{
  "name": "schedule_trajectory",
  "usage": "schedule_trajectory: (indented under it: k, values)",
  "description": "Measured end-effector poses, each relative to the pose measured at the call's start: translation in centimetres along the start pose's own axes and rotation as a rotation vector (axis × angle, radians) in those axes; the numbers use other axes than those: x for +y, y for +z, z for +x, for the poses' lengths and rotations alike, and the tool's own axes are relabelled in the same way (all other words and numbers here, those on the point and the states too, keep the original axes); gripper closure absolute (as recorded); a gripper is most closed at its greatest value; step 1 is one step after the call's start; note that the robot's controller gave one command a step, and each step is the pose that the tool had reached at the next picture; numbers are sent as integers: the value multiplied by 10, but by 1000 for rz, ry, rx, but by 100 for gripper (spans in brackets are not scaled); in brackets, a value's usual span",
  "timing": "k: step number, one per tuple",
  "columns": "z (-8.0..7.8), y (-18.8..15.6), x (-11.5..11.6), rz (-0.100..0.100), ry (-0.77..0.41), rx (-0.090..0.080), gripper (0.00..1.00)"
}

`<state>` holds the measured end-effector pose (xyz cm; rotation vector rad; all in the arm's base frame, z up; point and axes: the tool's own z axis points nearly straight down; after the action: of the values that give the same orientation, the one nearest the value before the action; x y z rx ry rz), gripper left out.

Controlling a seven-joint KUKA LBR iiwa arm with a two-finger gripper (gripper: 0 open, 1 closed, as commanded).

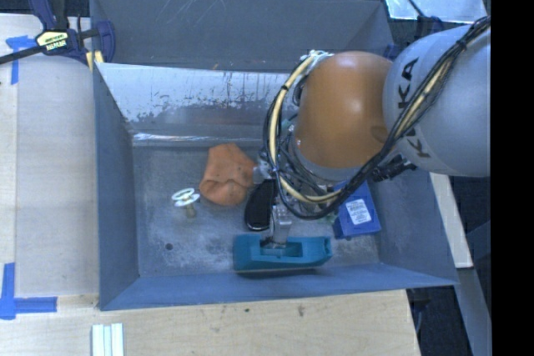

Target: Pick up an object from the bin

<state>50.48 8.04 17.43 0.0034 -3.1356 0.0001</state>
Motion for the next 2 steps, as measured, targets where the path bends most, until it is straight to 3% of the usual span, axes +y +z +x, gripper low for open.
schedule_trajectory:
  k: [1,2]
  values:
    - [-2,-4,0,-1,2,-9,0]
    - [-22,30,-2,-1,-48,-17,0]
